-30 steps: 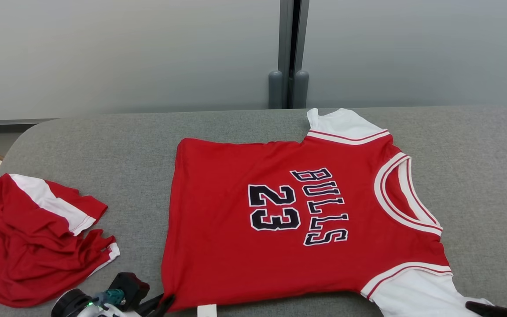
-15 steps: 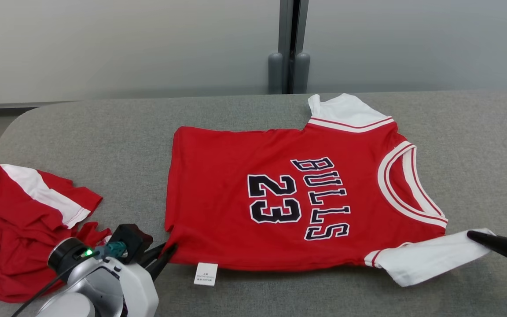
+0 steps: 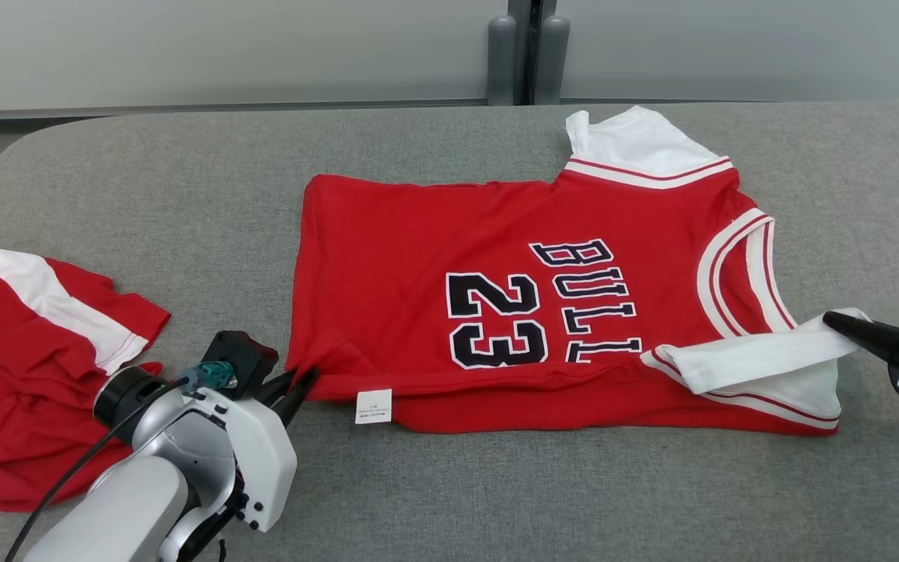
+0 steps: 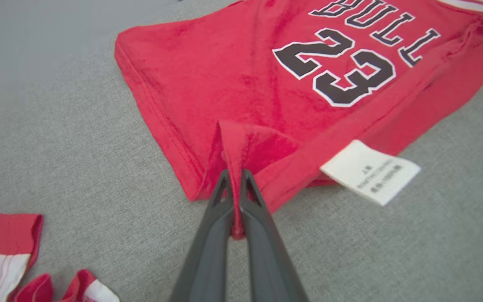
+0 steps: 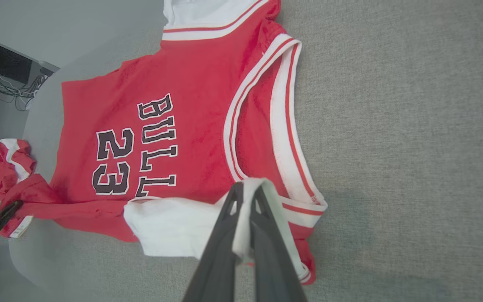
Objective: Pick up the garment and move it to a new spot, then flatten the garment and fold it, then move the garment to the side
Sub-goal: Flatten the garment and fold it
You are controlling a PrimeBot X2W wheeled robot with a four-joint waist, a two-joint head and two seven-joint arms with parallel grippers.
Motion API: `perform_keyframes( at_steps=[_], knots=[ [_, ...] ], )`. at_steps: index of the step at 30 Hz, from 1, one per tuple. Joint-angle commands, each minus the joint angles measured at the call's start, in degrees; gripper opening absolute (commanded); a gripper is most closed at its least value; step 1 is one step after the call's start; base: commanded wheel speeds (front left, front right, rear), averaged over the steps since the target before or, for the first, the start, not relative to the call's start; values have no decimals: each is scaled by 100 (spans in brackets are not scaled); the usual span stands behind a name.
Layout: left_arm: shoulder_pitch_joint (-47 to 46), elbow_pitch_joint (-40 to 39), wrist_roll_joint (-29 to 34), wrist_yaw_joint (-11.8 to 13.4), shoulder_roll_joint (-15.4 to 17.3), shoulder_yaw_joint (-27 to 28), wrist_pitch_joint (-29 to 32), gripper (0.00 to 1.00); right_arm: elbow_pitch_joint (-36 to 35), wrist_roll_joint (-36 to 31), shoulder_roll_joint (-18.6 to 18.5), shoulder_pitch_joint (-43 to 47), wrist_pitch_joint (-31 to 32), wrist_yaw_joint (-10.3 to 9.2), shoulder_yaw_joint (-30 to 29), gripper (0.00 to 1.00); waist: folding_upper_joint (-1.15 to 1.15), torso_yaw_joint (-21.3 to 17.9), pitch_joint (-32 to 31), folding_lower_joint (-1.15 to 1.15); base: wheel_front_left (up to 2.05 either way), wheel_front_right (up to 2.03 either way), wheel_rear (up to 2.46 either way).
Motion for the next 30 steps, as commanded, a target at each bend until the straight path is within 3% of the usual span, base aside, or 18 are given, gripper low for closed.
perform_keyframes(
  at_steps=[1,14,30],
  knots=[
    [-134,36,14,18,-11,9,-37,0,38,-35,7,-60,-52,0,-31,0,0,15,38,0,0,0,0],
    [-605,559,86,79,-285,-33,18,0,216,-205,-18,-550,-602,0,-24,0,0,124,415,0,0,0,0],
    [-951,910,63,52,-399,-74,115,0,528,-63,-188,-833,-1334,0,422,0,0,112,570,0,0,0,0]
  ],
)
